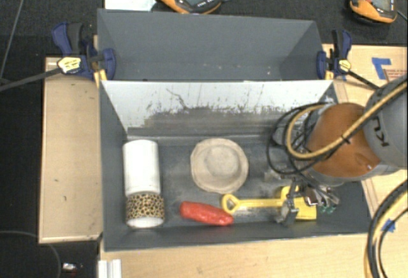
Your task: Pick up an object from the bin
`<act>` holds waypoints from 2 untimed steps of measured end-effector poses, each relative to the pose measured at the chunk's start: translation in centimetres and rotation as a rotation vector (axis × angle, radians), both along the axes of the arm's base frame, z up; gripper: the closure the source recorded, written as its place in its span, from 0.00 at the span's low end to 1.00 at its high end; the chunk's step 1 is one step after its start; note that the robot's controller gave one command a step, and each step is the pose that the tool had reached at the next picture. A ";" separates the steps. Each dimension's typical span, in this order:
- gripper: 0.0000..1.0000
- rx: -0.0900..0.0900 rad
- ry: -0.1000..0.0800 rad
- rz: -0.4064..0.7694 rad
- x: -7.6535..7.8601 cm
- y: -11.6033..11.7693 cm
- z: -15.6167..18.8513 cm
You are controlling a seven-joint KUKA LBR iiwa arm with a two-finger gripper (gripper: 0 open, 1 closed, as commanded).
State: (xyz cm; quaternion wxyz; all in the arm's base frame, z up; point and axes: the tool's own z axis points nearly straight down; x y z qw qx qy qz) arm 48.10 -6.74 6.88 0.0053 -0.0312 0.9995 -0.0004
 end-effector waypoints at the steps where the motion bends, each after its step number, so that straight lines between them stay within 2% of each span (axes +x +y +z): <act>1: 0.00 -0.002 -0.016 -0.087 -0.4 -1.0 0.1; 2: 1.00 0.002 -0.002 -0.147 0.6 -5.6 0.2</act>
Offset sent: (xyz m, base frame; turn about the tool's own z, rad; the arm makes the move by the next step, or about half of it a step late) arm 0.0055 -0.0563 0.0012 0.1494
